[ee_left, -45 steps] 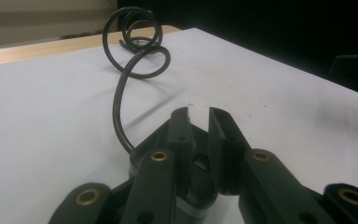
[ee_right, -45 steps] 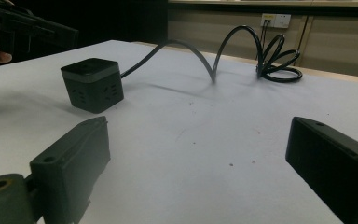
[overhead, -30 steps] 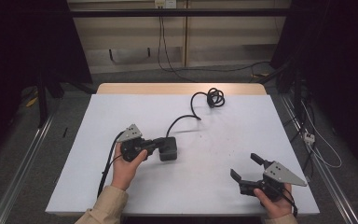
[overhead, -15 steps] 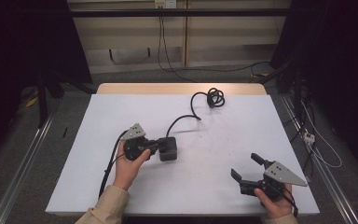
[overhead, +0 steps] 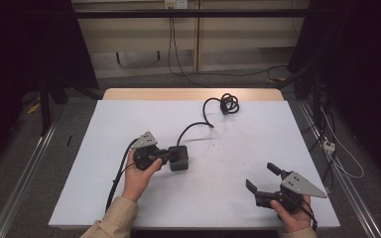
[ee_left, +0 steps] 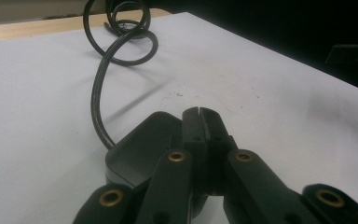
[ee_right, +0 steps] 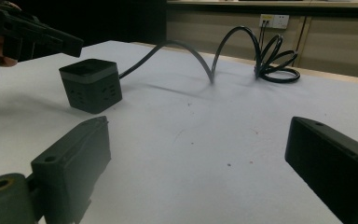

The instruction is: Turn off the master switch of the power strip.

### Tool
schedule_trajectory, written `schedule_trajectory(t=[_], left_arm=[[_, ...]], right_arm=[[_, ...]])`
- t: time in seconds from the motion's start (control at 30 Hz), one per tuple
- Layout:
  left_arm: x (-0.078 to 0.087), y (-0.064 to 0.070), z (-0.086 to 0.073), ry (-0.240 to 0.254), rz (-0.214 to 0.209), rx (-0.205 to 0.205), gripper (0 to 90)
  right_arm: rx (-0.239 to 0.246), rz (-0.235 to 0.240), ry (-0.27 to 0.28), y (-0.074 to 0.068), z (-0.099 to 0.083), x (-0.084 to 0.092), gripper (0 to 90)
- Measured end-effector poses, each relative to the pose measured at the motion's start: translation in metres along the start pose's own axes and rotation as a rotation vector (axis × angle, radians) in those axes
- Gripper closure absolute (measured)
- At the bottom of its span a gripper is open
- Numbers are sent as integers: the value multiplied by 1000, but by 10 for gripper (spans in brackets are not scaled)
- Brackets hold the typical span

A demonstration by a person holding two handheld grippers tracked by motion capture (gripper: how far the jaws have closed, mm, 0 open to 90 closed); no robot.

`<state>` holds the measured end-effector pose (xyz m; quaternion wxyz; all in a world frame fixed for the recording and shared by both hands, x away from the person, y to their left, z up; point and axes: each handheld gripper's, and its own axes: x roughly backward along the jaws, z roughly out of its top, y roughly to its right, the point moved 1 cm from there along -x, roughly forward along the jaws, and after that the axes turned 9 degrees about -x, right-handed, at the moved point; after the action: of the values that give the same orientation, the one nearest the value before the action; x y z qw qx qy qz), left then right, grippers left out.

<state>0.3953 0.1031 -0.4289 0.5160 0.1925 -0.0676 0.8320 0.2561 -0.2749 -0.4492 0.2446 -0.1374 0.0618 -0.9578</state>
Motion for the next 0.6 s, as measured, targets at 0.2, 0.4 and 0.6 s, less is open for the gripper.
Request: schedule_trajectory(t=[0.2, 0.4, 0.6], left_arm=[[0, 0, 0, -5, 0, -2, 900], [-1, 0, -1, -12, 0, -2, 900], [-2, 1, -2, -23, 1, -4, 900]], right_arm=[[-2, 0, 1, 0, 0, 0, 59], [-1, 1, 1, 0, 0, 0, 59], [0, 2, 1, 0, 0, 0, 59]])
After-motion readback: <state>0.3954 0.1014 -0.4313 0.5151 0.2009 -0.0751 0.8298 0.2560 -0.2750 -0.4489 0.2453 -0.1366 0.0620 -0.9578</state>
